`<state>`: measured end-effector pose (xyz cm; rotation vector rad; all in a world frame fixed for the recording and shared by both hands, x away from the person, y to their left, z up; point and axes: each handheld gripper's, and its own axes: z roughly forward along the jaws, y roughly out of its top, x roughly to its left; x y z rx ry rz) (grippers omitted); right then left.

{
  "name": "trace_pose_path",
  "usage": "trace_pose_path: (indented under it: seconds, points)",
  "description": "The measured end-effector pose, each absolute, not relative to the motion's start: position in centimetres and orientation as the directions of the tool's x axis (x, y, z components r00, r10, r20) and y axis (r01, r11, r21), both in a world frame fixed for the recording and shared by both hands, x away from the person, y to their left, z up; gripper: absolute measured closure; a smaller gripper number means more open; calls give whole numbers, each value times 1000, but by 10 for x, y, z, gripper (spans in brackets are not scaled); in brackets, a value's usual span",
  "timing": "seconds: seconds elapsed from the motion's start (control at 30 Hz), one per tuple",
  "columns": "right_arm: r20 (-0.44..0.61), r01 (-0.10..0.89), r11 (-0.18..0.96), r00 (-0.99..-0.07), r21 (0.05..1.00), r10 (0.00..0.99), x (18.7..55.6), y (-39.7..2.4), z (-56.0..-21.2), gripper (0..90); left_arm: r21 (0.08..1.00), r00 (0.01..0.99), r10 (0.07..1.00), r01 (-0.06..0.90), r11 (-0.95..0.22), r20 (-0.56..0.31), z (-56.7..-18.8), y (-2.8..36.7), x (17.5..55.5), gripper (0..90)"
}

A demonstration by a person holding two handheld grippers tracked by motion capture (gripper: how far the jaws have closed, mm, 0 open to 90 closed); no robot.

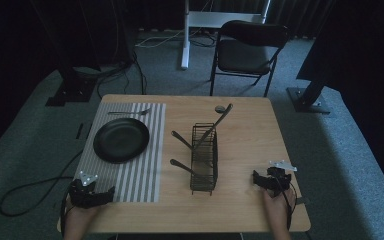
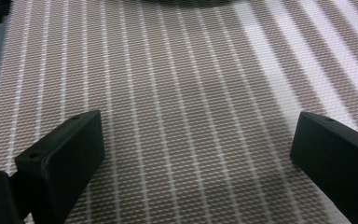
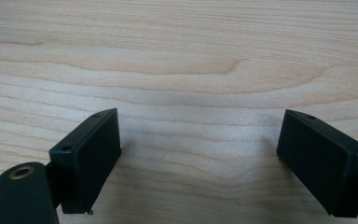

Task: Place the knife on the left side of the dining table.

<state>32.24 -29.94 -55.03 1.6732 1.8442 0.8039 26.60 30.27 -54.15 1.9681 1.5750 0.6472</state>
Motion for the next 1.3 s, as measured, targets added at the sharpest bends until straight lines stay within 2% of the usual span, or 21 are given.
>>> trace_pose_path:
  seconds: [0.57,0.73,0.93,1.3]
  points:
    - [13,687,61,-103,724,995,322,-299,-550,125,692,317,948,681,-239,16,-519,280,269,32]
    - [13,687,61,-103,724,995,322,-299,-550,125,700,346,937,680,-217,-45,-511,278,271,32]
    - [13,687,61,-103,724,995,322,-299,-550,125,708,356,934,661,-248,-5,-504,270,276,32]
    - [13,687,61,-102,724,995,322,-299,-550,125,732,416,909,619,-286,4,-485,253,284,32]
